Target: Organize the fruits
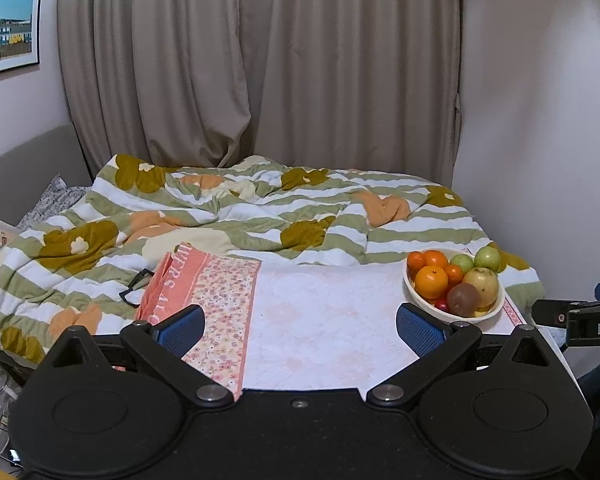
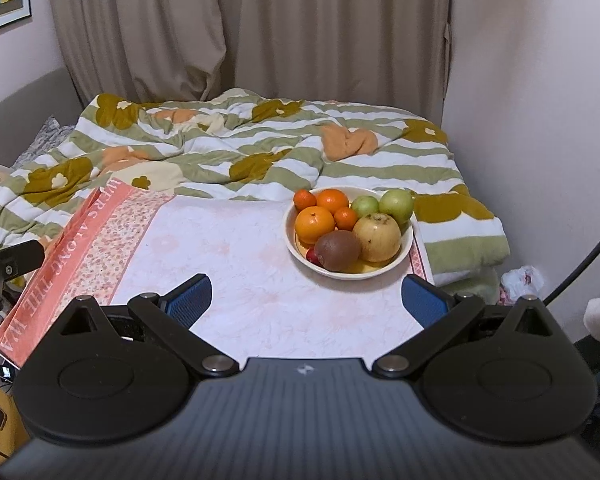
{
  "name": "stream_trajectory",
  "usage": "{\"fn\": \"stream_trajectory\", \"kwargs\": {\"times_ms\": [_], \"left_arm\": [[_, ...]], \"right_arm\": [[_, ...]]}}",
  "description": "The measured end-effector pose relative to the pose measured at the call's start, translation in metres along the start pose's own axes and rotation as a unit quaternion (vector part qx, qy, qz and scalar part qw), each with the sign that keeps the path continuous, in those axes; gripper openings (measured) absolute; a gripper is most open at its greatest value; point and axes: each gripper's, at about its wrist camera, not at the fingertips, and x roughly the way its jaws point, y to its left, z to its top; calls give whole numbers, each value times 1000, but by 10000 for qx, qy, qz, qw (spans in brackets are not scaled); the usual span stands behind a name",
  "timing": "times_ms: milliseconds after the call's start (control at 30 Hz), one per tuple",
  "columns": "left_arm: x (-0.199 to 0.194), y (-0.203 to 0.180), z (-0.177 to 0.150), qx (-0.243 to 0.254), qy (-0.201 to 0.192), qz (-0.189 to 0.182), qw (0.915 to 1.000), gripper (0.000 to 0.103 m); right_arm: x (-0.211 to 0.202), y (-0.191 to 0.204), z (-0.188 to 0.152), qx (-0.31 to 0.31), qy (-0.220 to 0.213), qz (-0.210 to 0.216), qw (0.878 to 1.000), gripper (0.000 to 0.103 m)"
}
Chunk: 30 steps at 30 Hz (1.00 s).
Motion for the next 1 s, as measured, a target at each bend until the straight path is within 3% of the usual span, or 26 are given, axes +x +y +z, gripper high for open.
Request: {"fn": "stream_trajectory", "kwargs": {"times_ms": [1000], "left_arm": [[14, 13, 2, 154, 82, -125, 9998, 103]], "right_arm": [[12, 12, -4, 108, 191, -268, 9994, 103]]}}
